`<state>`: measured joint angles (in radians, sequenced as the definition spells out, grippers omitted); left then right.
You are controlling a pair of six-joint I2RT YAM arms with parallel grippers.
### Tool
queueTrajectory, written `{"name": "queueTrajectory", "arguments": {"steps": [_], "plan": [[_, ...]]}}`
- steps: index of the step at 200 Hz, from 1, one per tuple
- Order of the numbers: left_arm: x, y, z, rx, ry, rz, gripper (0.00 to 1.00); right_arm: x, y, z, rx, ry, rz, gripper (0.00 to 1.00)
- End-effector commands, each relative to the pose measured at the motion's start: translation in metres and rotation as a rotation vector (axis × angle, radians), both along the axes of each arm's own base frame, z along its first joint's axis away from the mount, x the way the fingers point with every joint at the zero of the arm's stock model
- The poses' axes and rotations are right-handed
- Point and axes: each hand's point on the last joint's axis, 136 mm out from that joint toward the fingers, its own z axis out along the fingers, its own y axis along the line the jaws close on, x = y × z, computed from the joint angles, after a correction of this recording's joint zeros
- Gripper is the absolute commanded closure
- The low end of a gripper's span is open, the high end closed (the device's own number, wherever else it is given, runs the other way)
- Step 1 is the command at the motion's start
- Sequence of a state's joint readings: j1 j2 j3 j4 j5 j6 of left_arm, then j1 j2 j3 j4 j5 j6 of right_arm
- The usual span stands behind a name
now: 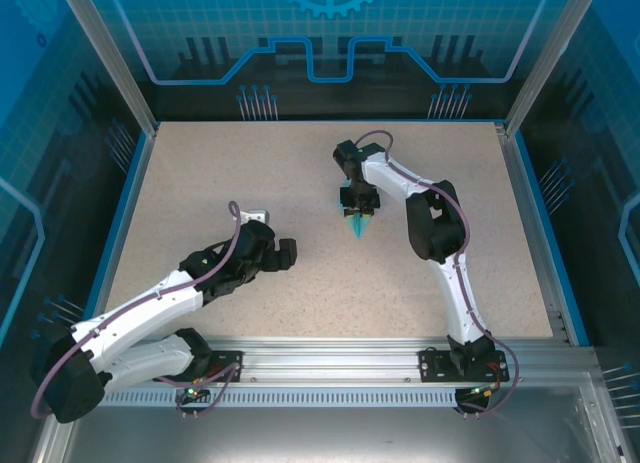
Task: Fold a paper plane with a square sheet of paper (fold left side to right side)
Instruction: Place the paper plane at the center of the table, then reset both arms
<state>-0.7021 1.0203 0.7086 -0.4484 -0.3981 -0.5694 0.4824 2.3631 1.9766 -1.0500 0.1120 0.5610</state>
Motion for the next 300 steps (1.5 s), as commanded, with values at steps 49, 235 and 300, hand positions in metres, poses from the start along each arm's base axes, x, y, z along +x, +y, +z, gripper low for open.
{"name": "queueTrajectory", "arguments": {"steps": [49, 235, 300], "plan": [[0.007, -0.003, 0.018, 0.004, -0.023, -0.011, 0.02, 0.001, -0.003, 0.039, 0.017, -0.065, 0.019, 0.65], [0.059, 0.100, 0.051, -0.066, -0.192, 0.338, 0.01, -0.052, -0.094, 0.185, 0.049, -0.573, 0.099, 0.00], [0.058, 0.159, 0.040, 0.262, -0.384, 0.460, 0.01, -0.060, -0.194, 0.128, -0.122, -0.853, 0.060, 0.00]]}}
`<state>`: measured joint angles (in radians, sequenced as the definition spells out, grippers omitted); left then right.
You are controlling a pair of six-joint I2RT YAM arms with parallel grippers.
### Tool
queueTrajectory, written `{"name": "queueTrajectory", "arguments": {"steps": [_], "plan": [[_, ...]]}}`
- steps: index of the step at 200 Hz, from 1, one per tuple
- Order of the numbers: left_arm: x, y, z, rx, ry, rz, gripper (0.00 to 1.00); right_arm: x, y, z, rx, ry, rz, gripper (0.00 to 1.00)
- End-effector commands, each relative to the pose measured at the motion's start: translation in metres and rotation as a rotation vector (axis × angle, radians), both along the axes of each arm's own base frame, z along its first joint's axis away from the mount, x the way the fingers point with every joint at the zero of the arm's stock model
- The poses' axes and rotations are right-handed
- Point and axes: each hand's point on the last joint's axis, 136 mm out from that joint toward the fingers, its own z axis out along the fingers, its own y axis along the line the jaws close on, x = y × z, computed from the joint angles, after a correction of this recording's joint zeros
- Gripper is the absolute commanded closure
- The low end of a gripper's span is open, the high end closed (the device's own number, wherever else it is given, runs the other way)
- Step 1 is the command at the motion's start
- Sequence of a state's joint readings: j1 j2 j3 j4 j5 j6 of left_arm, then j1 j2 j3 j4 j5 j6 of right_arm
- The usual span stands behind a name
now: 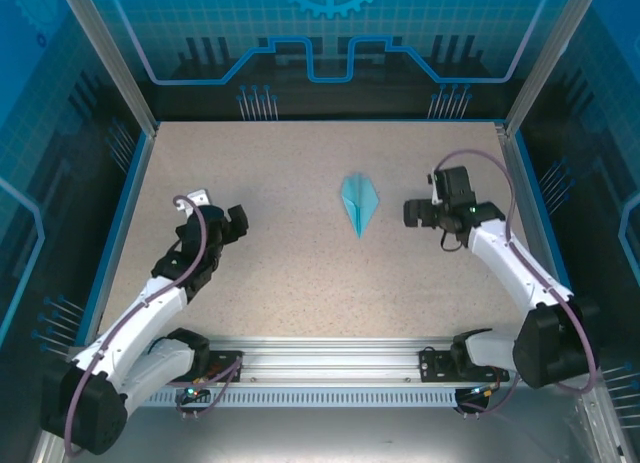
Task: Fold a paper plane with a square sheet of paper (fold left side to right side)
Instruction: Reset both arms
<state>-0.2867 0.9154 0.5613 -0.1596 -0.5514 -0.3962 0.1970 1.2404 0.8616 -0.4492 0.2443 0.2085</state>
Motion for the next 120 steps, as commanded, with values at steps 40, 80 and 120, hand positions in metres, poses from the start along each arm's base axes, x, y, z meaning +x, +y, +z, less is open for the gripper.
{"name": "queueTrajectory", "arguments": {"steps": [40, 80, 120], "plan": [[0.022, 0.026, -0.010, 0.261, -0.081, 0.060, 0.01, 0.039, -0.031, -0.028, -0.007, -0.294, 0.020, 0.01], [0.044, 0.009, -0.033, 0.249, -0.132, -0.060, 0.02, 0.057, -0.015, -0.028, -0.012, -0.395, 0.135, 0.01], [0.065, -0.004, -0.040, 0.295, -0.174, -0.183, 0.02, 0.069, -0.008, -0.037, 0.019, -0.470, 0.168, 0.01]]}}
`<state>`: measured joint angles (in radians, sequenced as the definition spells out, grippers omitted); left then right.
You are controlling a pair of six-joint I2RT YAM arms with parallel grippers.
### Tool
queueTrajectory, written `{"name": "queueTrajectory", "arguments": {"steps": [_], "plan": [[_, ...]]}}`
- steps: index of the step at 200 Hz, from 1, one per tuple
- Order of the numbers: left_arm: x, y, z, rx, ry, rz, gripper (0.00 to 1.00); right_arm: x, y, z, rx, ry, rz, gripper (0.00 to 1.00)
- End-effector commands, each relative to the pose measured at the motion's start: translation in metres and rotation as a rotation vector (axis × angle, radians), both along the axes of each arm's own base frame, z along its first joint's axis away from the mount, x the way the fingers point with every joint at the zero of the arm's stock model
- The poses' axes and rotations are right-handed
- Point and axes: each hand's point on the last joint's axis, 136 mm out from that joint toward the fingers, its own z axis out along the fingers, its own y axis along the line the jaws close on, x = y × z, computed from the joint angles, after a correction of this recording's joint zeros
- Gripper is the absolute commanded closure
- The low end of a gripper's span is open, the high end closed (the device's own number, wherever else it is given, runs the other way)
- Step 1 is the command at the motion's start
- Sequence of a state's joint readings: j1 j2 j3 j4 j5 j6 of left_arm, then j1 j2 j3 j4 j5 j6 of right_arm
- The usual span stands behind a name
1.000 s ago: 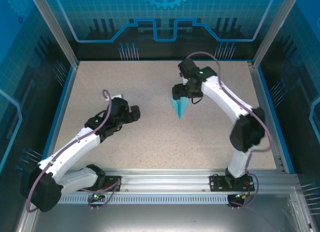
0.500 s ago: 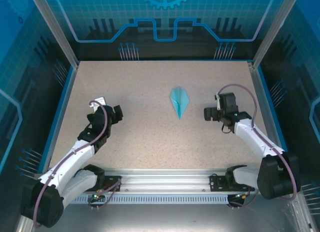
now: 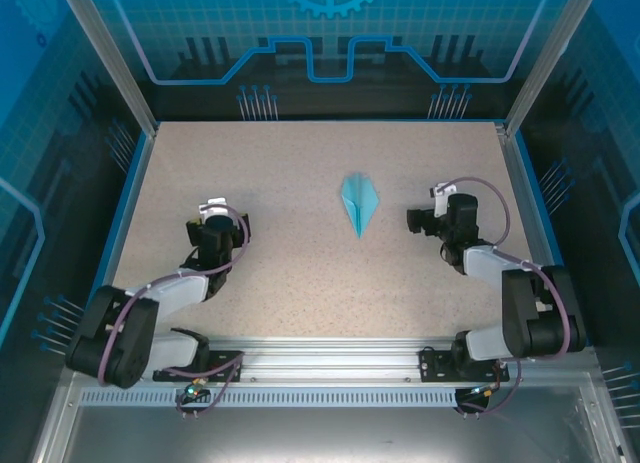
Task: Fold a paper plane with a square sheet of paper (fold left side to right side)
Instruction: Reset both arms
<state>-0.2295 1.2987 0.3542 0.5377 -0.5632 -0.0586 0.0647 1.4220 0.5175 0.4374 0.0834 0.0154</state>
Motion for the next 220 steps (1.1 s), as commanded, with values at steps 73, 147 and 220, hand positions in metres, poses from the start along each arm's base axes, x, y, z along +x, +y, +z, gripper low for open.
{"name": "queueTrajectory", "arguments": {"steps": [73, 147, 220], "plan": [[0.043, 0.009, -0.007, -0.138, -0.081, -0.143, 0.02, 0.008, 0.005, 0.003, 0.022, -0.147, 0.060, 0.01], [0.045, 0.009, -0.005, -0.152, -0.085, -0.154, 0.02, 0.008, 0.006, 0.003, 0.010, -0.147, 0.057, 0.01], [0.046, 0.002, -0.006, -0.154, -0.073, -0.195, 0.02, 0.008, 0.006, 0.003, 0.010, -0.147, 0.057, 0.00]]}}
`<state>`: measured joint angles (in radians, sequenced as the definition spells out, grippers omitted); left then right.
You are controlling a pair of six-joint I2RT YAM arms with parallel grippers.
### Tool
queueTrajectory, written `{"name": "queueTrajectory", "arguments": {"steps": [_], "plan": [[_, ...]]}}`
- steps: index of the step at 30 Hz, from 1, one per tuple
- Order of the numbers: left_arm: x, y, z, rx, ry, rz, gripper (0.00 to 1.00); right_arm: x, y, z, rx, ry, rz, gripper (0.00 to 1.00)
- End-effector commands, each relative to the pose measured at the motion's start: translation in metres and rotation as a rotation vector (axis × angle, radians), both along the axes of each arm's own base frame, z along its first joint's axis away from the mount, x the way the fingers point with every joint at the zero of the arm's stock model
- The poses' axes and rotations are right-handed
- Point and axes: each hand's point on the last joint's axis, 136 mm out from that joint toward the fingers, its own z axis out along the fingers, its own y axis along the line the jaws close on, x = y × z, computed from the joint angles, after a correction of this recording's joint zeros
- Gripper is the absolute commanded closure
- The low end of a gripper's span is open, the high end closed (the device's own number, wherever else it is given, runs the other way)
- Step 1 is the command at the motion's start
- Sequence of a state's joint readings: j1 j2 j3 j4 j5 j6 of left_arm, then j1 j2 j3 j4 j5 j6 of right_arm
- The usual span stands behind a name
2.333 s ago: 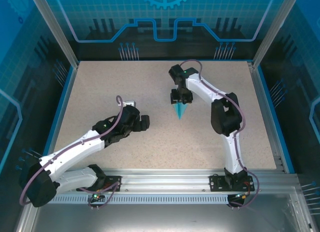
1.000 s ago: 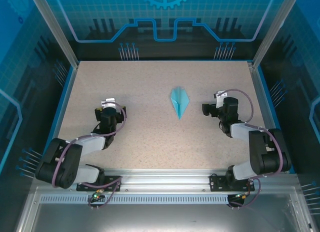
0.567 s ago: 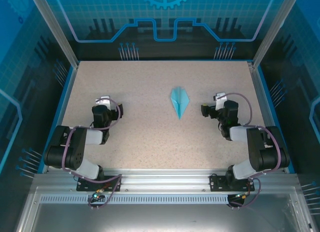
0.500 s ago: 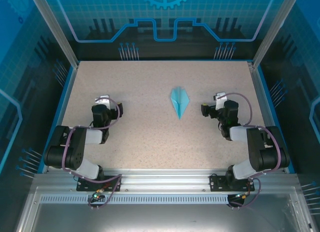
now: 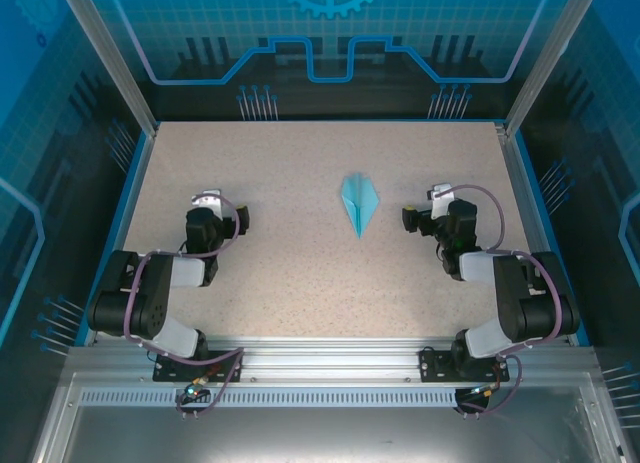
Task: Fold a paper plane with a square sheet of paper (fold left side to right side)
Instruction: Reset both arms
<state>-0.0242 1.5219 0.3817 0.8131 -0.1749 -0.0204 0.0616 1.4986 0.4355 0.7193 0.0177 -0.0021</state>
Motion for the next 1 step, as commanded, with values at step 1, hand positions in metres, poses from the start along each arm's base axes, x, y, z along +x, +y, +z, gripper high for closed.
{"name": "queueTrajectory", "arguments": {"steps": [1], "plan": [[0.0072, -0.0043, 0.0101, -0.012, -0.024, -0.034, 0.01, 0.0025, -0.0047, 0.0036, -0.013, -0.025, -0.007, 0.00]]}}
